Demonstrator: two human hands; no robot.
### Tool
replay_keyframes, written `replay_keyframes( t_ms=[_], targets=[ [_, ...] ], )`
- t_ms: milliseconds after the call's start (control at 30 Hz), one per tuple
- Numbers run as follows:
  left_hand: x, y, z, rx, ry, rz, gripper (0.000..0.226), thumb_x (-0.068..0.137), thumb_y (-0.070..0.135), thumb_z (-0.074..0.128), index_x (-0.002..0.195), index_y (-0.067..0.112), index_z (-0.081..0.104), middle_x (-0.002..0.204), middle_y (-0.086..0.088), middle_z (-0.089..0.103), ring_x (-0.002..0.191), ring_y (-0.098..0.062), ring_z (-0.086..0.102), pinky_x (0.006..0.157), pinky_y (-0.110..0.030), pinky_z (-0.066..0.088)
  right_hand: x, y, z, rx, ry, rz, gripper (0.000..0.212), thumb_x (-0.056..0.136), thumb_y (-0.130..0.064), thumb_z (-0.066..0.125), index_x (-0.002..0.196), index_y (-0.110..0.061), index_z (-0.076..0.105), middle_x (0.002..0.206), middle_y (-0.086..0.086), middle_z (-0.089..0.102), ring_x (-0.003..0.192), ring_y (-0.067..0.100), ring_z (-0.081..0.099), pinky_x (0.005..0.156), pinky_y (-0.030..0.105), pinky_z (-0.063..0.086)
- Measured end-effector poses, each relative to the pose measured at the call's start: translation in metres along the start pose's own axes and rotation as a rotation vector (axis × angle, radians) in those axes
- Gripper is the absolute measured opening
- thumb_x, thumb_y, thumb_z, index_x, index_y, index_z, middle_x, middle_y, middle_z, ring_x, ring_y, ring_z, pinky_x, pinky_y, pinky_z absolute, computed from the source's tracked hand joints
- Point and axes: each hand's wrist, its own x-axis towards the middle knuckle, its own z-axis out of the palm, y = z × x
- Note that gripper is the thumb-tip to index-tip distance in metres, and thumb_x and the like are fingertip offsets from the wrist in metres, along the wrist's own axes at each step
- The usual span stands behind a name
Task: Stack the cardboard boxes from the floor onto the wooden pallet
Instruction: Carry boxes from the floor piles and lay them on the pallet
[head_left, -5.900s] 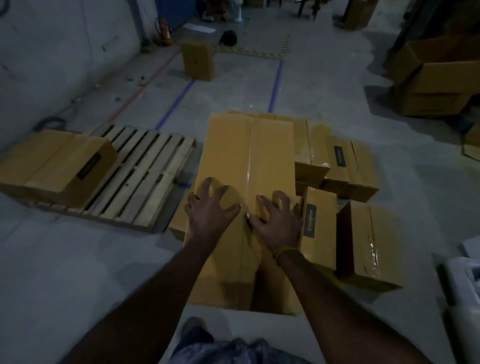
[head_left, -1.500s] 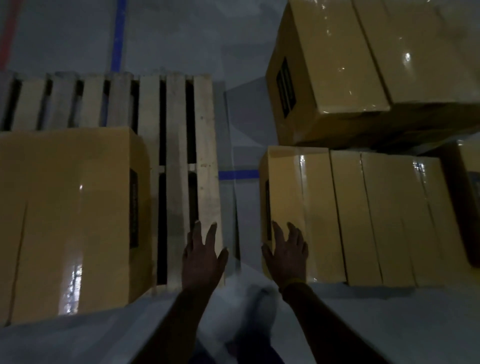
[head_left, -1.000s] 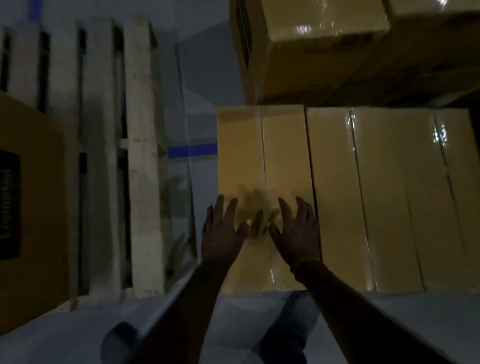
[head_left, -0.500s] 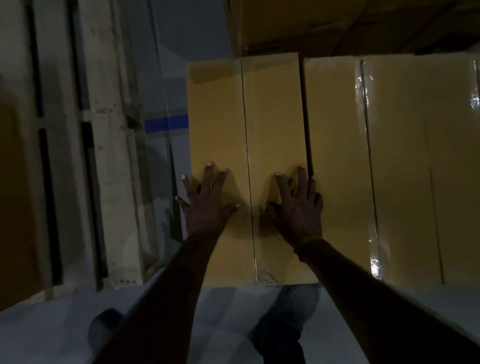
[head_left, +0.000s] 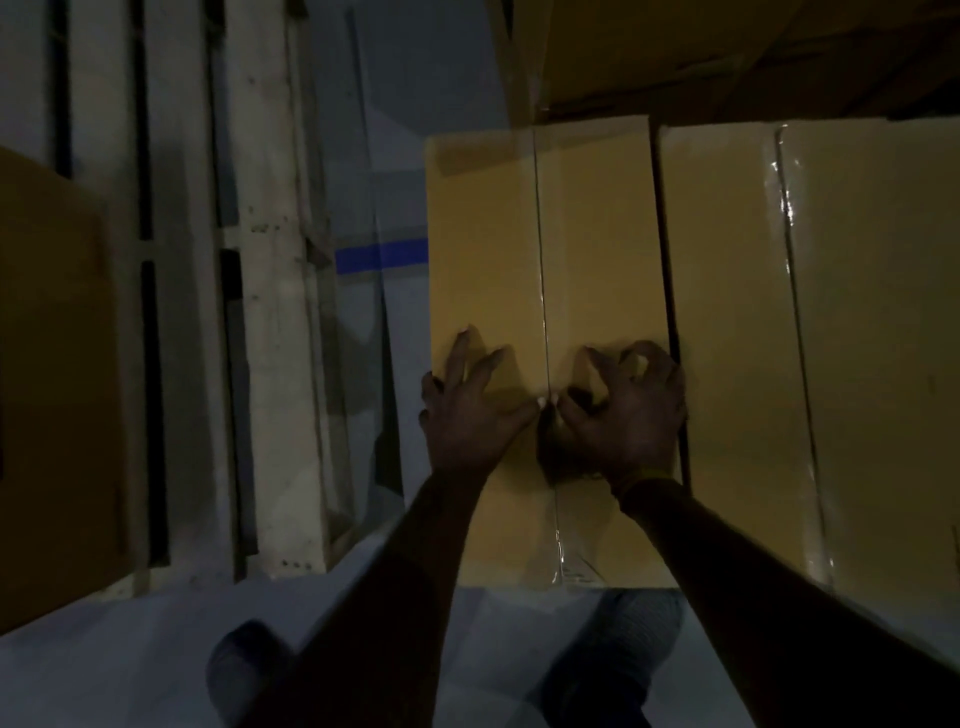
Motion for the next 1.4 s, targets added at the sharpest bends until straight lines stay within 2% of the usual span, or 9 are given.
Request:
replay_keyframes(
  t_ms=[100,233,400,567,800,1067,1200,1300,1400],
  targets=[
    [-0.015,0.003,-0.012,0.013,0.063,-0.032,0.076,0.076,0.073,0.065,0.143,0.05,0.04,0.162,0.024,0.001,0.147,-0.042,0.007,0.111,-0.065,0.021,-0.023,-0.015,-0.007,-0.101,0.032,-0.02,0.071,0.07,-0.076,0.045,0.13,-0.041,0.061,0.142,0.009,0.041,0.131,0.051,0.034,0.099,0.066,0.037],
    [-0.044,0.0,-0.042,0.112,0.121,-0.056,0.066,0.078,0.079,0.056,0.138,0.053,0.046,0.162,0.022,0.009,0.147,-0.042,0.009,0.113,-0.063,0.02,-0.055,-0.041,-0.02,-0.083,0.052,-0.011,0.064,0.072,-0.072,0.046,0.123,-0.04,0.067,0.142,0.005,0.042,0.132,0.053,0.033,0.099,0.069,0.036],
    [-0.08,-0.023,-0.103,0.167,0.268,-0.011,0.06,0.076,0.079,0.048,0.129,0.052,0.056,0.159,0.018,0.024,0.142,-0.044,0.023,0.102,-0.065,0.036,-0.091,-0.094,-0.032,-0.048,0.037,-0.055,0.057,0.073,-0.065,0.063,0.124,-0.038,0.067,0.143,0.004,0.039,0.134,0.052,0.03,0.102,0.071,0.032],
    [-0.092,-0.065,-0.179,0.205,0.385,-0.027,0.057,0.076,0.078,0.051,0.125,0.05,0.061,0.157,0.017,0.032,0.138,-0.045,0.03,0.098,-0.06,0.038,-0.114,-0.177,-0.028,0.015,0.085,-0.127,0.054,0.072,-0.062,0.064,0.12,-0.038,0.069,0.139,0.004,0.044,0.132,0.052,0.032,0.101,0.067,0.033],
    [-0.1,-0.15,-0.266,0.274,0.397,-0.092,0.057,0.08,0.075,0.058,0.13,0.048,0.058,0.16,0.015,0.025,0.142,-0.045,0.022,0.103,-0.063,0.033,-0.148,-0.287,0.016,0.105,0.064,-0.18,0.049,0.075,-0.062,0.063,0.12,-0.041,0.068,0.139,0.002,0.041,0.133,0.047,0.033,0.103,0.062,0.031],
    [-0.091,-0.225,-0.317,0.25,0.401,-0.129,0.059,0.078,0.073,0.062,0.132,0.049,0.056,0.161,0.014,0.024,0.144,-0.047,0.019,0.106,-0.063,0.029,-0.162,-0.358,0.073,0.12,0.031,-0.234,0.051,0.077,-0.062,0.07,0.124,-0.041,0.066,0.142,0.003,0.037,0.134,0.047,0.033,0.105,0.06,0.03],
    [-0.082,-0.252,-0.324,0.266,0.361,-0.145,0.064,0.079,0.073,0.06,0.136,0.046,0.052,0.161,0.01,0.023,0.145,-0.044,0.018,0.107,-0.061,0.028,-0.165,-0.377,0.096,0.056,-0.049,-0.272,0.057,0.082,-0.065,0.06,0.134,-0.045,0.056,0.152,-0.001,0.028,0.141,0.048,0.019,0.109,0.062,0.024],
    [-0.079,-0.272,-0.316,0.392,0.284,-0.132,0.072,0.083,0.074,0.051,0.147,0.044,0.038,0.164,0.007,0.017,0.15,-0.04,0.008,0.113,-0.064,0.021,-0.167,-0.382,0.108,-0.051,-0.151,-0.348,0.063,0.086,-0.068,0.049,0.145,-0.05,0.039,0.162,-0.007,0.012,0.146,0.05,-0.001,0.114,0.065,0.013],
    [-0.078,-0.28,-0.31,0.357,0.241,-0.141,0.071,0.088,0.074,0.044,0.15,0.046,0.027,0.166,0.009,0.007,0.151,-0.041,0.003,0.113,-0.069,0.015,-0.167,-0.381,0.109,-0.071,-0.187,-0.345,0.066,0.087,-0.068,0.045,0.149,-0.051,0.03,0.164,-0.008,0.004,0.147,0.051,-0.008,0.114,0.067,0.009]
  ],
)
